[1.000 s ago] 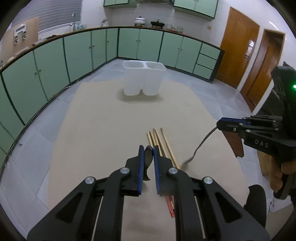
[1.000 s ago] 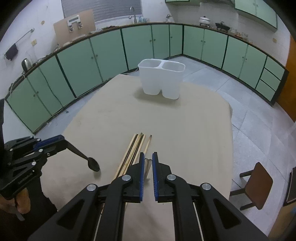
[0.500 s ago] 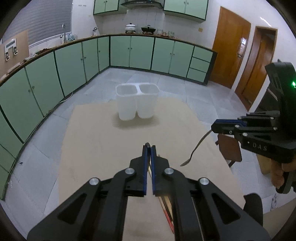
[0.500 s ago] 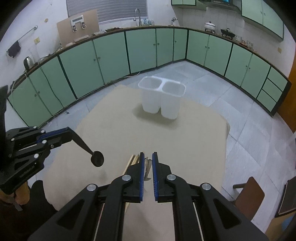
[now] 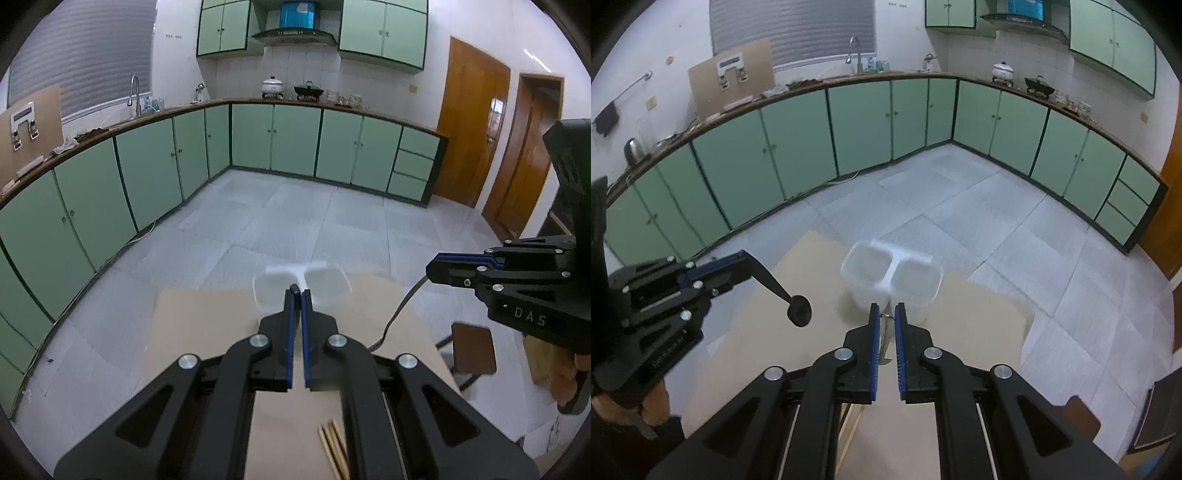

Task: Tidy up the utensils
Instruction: 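Carry both spoons to the white holder and drop them into its compartments, then bring both open tools back over the chopsticks on the table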

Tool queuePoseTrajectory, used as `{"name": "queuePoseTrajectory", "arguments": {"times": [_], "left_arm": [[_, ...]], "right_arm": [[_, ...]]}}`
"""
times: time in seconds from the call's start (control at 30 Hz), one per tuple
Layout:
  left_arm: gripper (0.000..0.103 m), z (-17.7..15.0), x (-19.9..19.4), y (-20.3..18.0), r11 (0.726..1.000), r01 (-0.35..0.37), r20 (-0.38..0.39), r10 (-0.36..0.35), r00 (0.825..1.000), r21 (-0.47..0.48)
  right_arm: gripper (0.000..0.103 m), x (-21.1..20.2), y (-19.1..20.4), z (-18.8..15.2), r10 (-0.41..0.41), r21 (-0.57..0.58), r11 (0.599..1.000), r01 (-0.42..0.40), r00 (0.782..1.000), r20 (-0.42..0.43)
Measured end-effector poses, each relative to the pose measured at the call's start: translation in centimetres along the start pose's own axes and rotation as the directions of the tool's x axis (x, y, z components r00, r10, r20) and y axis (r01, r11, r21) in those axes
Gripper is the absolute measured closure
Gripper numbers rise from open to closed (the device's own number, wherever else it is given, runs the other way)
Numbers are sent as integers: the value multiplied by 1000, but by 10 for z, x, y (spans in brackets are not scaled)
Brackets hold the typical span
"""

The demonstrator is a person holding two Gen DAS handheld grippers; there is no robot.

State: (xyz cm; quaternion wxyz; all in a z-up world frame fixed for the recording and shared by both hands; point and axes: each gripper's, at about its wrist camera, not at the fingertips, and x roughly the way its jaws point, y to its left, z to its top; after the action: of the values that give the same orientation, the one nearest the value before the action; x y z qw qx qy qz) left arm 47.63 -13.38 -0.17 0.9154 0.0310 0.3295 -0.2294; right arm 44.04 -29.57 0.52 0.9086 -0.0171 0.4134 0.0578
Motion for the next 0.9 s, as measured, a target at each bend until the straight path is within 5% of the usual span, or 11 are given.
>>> {"name": "queuePoseTrajectory", "arguments": {"times": [0.27, 0.57, 0.77, 0.9], "left_arm": [[100, 45, 71, 16, 999, 2, 50, -1, 999, -36], [99, 7, 158, 31, 994, 10, -65, -17, 998, -112], [79, -5, 135, 42, 994, -12, -35, 8, 999, -112], [54, -17, 75, 46, 995, -42, 37, 45, 998, -89]], "right_arm": [[95, 57, -25, 53, -54, 32, 998, 54, 999, 1], [94, 143, -53, 23, -35, 92, 995, 44, 994, -101], [89, 128, -67, 7, -30, 139, 989, 40, 997, -74], [86, 82, -71, -17, -7, 172, 985, 8, 1000, -8]]}}
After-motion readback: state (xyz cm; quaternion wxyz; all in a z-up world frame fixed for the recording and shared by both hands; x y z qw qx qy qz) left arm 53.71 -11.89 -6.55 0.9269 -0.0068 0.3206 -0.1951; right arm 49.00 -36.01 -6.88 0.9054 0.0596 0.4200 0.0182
